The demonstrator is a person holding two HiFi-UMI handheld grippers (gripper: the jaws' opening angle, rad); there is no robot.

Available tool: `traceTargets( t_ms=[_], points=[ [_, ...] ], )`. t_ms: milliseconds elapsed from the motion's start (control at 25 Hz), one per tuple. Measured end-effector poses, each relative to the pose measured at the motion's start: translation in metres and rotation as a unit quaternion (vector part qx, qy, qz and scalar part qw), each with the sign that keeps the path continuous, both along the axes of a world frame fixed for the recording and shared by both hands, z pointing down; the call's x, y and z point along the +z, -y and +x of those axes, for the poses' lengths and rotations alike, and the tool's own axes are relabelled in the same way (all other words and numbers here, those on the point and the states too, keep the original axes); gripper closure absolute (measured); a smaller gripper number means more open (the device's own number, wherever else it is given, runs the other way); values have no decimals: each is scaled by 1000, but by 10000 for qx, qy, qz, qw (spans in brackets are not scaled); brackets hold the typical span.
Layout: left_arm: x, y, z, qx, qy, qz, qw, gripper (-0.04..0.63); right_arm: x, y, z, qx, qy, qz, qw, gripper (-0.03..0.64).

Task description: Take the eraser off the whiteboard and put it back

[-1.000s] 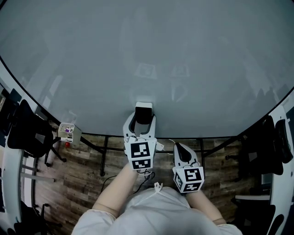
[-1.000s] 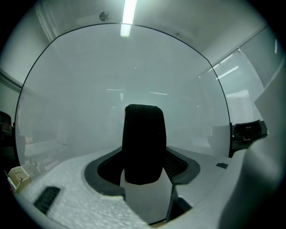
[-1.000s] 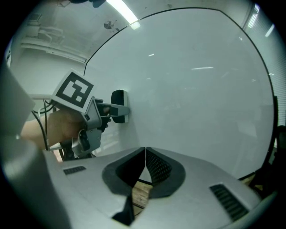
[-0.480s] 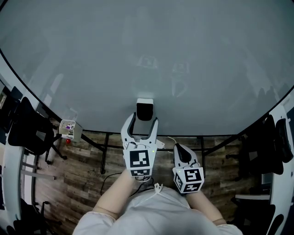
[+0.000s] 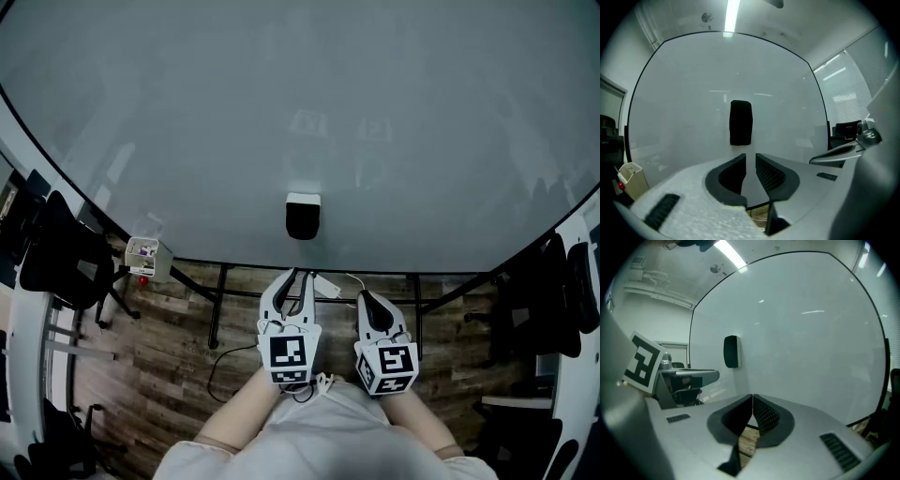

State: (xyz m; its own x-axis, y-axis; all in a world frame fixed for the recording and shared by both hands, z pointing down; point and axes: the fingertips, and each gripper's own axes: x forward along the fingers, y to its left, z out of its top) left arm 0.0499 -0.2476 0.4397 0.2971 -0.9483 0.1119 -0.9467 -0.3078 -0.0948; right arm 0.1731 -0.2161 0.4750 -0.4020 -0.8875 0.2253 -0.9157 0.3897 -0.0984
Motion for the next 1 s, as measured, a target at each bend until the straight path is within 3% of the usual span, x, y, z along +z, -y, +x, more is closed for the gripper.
traceTargets(
  t_ms=[160,1000],
  points=[
    [8,-8,-3,10,-41,-116,9999,574,0,0,-3,-39,-10,5,10000,589],
    [11,-18,4,351,-159,-283,9989,578,-6,-1,-16,-307,-125,130,9994,591]
  ],
)
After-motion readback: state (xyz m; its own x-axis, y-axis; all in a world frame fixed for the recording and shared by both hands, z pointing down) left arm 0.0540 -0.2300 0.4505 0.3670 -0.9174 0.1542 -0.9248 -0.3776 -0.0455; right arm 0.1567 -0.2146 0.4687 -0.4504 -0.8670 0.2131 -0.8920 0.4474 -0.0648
